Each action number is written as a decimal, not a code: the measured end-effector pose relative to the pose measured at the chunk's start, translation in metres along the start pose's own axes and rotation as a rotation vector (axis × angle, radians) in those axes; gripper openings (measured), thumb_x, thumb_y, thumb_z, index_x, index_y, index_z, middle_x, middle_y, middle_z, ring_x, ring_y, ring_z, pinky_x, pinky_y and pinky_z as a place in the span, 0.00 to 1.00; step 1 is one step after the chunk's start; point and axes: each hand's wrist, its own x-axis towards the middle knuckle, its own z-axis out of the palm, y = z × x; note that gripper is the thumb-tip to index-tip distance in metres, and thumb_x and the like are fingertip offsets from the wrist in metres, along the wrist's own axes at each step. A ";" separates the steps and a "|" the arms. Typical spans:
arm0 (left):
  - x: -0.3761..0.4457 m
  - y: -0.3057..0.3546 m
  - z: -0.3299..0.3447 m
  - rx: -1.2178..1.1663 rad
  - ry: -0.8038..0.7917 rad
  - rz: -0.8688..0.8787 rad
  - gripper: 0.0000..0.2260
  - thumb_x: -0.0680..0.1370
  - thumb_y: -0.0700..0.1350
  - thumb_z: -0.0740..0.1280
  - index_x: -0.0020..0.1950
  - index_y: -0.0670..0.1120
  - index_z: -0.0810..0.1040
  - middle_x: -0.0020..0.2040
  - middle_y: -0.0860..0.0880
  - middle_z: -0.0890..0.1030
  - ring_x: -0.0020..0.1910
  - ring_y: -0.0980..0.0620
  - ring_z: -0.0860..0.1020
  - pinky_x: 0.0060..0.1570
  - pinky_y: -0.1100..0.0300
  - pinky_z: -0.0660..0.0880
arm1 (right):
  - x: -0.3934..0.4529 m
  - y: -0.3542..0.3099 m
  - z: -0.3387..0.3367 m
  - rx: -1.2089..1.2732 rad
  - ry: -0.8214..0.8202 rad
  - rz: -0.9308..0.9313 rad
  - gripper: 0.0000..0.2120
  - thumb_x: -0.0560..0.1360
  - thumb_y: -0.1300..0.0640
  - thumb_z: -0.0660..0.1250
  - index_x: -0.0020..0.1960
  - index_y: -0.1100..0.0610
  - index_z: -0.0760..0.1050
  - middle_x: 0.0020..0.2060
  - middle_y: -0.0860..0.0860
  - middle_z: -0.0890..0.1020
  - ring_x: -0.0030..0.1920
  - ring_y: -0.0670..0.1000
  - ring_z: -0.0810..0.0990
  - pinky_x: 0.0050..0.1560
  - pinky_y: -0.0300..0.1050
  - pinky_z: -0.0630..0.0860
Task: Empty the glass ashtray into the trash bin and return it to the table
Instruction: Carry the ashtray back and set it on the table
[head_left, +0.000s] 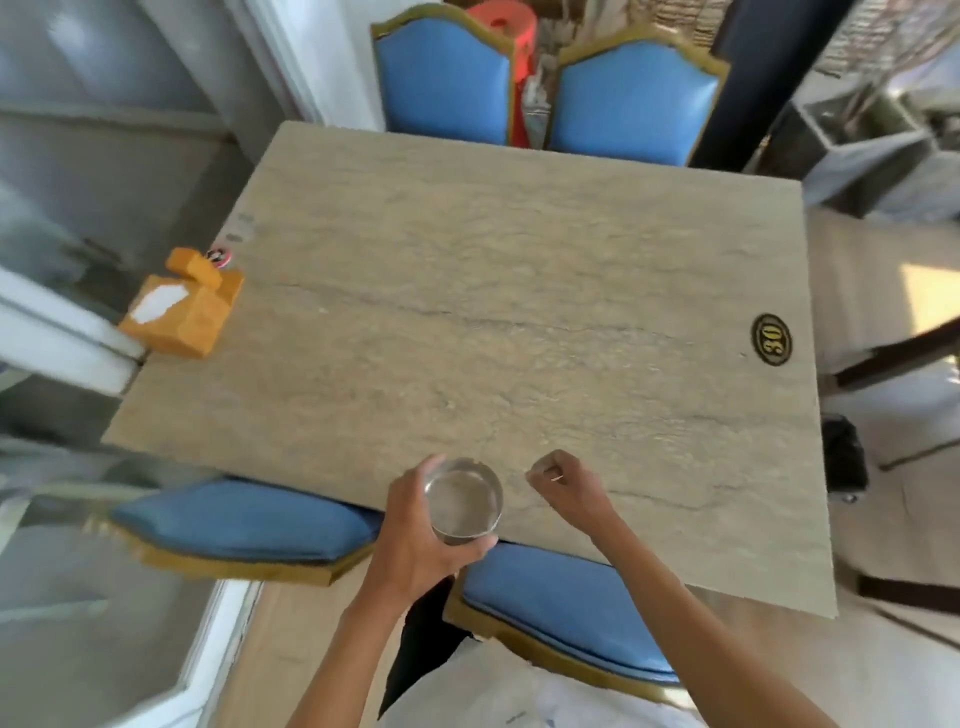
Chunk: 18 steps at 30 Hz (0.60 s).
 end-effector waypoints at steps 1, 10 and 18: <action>0.013 -0.005 -0.002 0.012 -0.026 0.020 0.47 0.59 0.61 0.82 0.74 0.54 0.66 0.65 0.58 0.72 0.64 0.59 0.69 0.61 0.65 0.69 | 0.009 0.002 0.006 -0.073 0.016 0.012 0.12 0.79 0.55 0.71 0.58 0.61 0.79 0.50 0.54 0.84 0.51 0.56 0.84 0.53 0.51 0.79; 0.134 -0.062 -0.024 0.132 -0.194 0.082 0.46 0.60 0.61 0.79 0.74 0.49 0.65 0.66 0.54 0.71 0.65 0.53 0.69 0.65 0.52 0.72 | 0.080 -0.025 0.070 -0.444 0.064 0.148 0.48 0.75 0.51 0.77 0.85 0.51 0.51 0.85 0.58 0.52 0.84 0.60 0.51 0.80 0.57 0.61; 0.236 -0.084 -0.024 0.232 -0.227 0.043 0.46 0.60 0.60 0.82 0.72 0.47 0.66 0.66 0.46 0.74 0.63 0.44 0.72 0.59 0.55 0.67 | 0.118 -0.050 0.099 -0.507 0.167 0.249 0.52 0.72 0.54 0.80 0.85 0.49 0.50 0.85 0.58 0.48 0.84 0.65 0.46 0.78 0.69 0.59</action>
